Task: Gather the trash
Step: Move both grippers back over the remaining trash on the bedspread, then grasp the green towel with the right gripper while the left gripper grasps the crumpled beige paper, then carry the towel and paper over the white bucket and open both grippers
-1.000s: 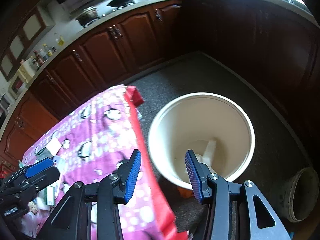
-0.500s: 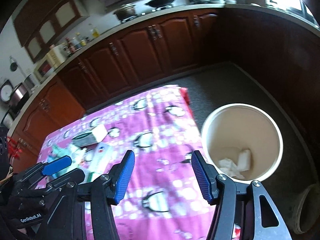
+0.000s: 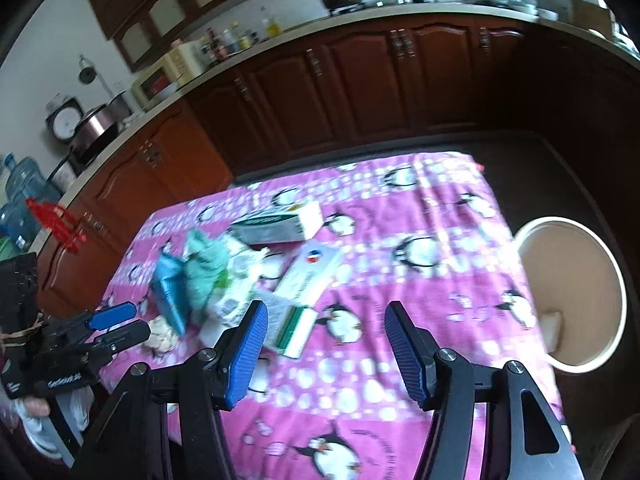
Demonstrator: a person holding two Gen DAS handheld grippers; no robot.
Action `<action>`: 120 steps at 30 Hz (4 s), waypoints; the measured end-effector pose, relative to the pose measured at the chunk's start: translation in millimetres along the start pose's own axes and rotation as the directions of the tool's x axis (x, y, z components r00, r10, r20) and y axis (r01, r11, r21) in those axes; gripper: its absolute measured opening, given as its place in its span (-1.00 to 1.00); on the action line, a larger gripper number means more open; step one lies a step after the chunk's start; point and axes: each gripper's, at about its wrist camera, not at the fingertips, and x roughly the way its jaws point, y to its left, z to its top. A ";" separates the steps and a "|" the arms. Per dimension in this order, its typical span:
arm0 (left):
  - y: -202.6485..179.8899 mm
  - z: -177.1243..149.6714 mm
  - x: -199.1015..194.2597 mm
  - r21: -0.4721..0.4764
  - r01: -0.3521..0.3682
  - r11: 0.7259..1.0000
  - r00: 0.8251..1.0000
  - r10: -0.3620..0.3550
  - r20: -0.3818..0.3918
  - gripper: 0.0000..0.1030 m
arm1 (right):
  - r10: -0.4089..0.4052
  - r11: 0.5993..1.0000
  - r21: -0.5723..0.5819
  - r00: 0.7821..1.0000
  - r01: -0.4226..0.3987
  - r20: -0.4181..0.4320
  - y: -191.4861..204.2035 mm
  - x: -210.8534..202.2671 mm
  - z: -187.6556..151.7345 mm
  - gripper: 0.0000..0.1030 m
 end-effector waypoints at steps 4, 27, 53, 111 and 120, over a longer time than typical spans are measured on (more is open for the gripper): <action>34.9 -11.7 5.5 -0.050 -0.043 0.998 0.999 0.042 -0.022 0.21 | 0.043 0.998 -0.039 0.998 -0.045 -0.038 21.9 17.5 3.1 0.14; 75.4 -19.1 64.6 -0.079 -0.040 0.996 0.990 0.029 -0.137 0.21 | 0.054 0.964 -0.243 0.975 -0.107 -0.215 122.5 149.2 38.0 0.18; 46.7 -7.8 -10.9 -0.052 0.042 0.998 0.999 -0.042 0.011 -0.51 | 0.200 0.956 -0.226 0.979 -0.188 0.028 110.8 26.2 47.2 -0.30; -300.4 101.9 168.3 0.205 0.374 0.905 0.924 -0.343 -0.170 -0.51 | -0.453 0.851 0.305 0.891 0.427 0.016 -254.4 -66.3 -23.6 -0.30; -310.4 105.3 202.3 0.140 0.395 0.908 0.911 -0.367 -0.188 0.16 | -0.508 0.824 0.295 0.861 0.484 0.006 -270.9 -42.4 -21.2 -0.07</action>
